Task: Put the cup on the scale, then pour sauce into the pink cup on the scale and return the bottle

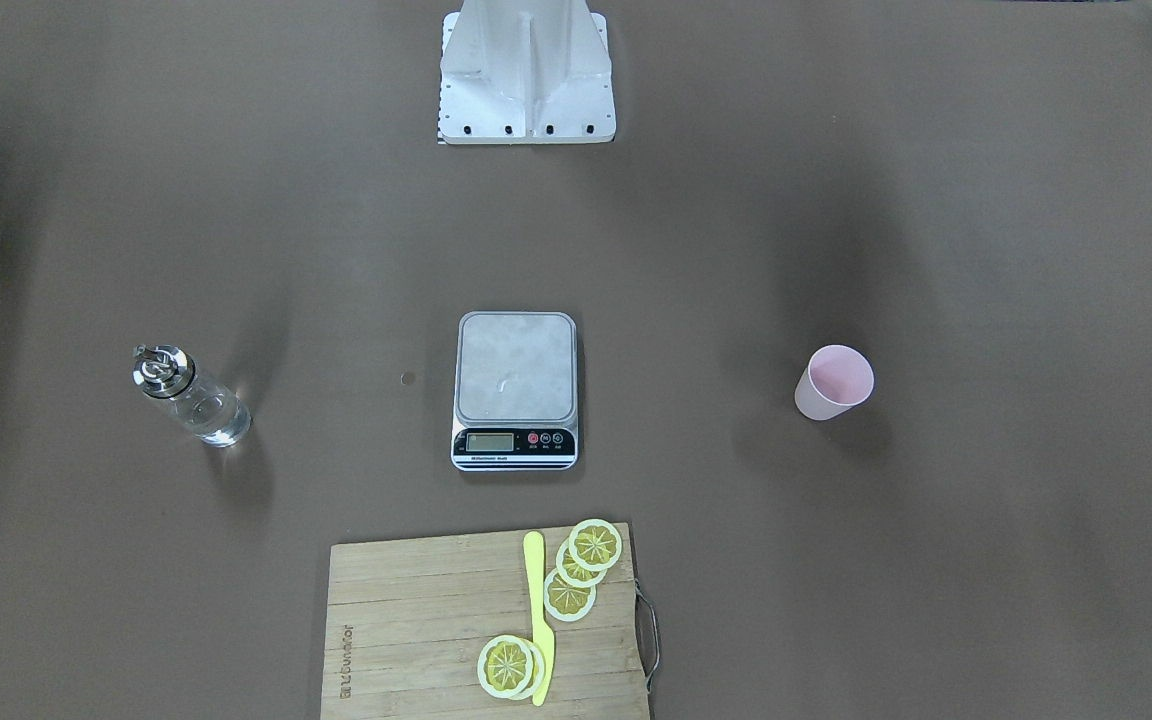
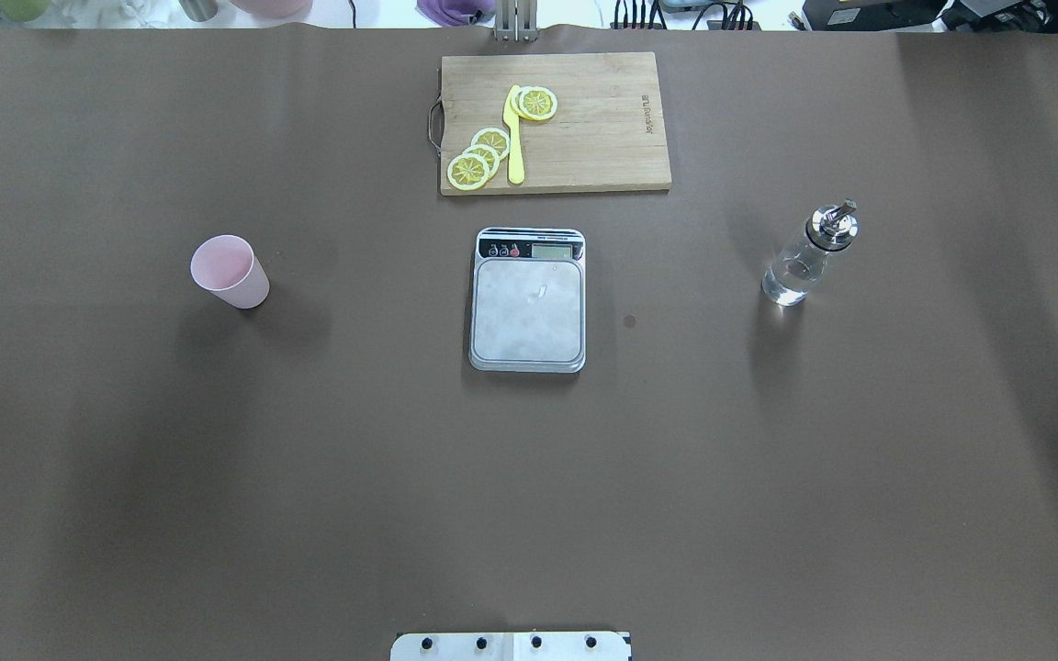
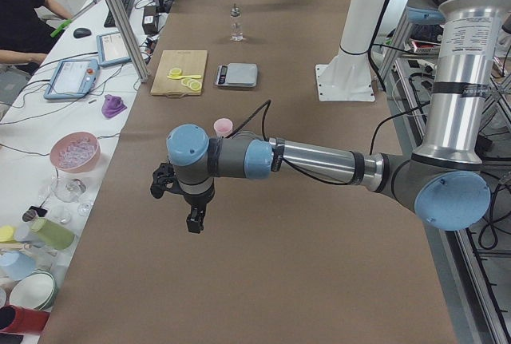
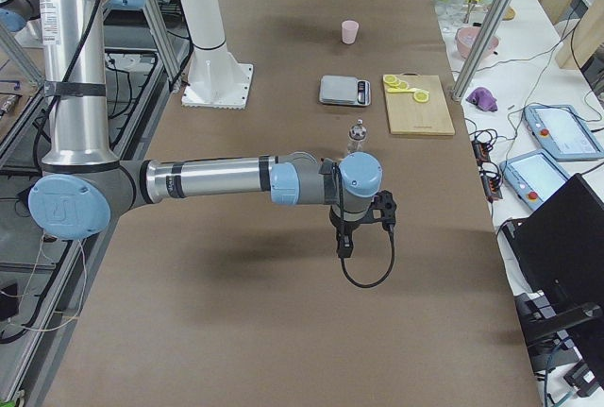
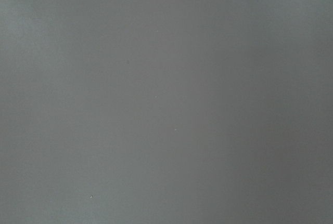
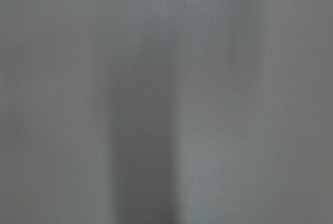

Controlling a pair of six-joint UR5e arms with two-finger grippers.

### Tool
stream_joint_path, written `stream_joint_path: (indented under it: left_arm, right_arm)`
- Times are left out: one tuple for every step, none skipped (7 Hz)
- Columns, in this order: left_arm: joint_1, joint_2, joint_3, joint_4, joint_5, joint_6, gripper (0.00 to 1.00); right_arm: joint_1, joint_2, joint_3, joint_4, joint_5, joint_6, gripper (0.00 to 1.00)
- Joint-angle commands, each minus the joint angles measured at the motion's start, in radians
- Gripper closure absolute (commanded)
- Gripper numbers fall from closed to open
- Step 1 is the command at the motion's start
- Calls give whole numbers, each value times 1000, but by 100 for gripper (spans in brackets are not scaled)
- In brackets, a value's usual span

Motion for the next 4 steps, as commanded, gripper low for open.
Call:
stream_joint_path:
  left_arm:
    - [-2,-1,-14,0,-2,1,2]
    - [-2,3,-23,0,-2,-1,2]
    - [-2,4,-24,0,-2,-1,2]
    - [-2,-3,-31,8,-4,-39,2]
  right_arm:
    - [-1,2,3,0,4,3,0]
    - [-1,3,1,0,6,3,0]
    - [-1,0,10,2,-2,-2,0]
    - [-1,11,12,2,-25,3,0]
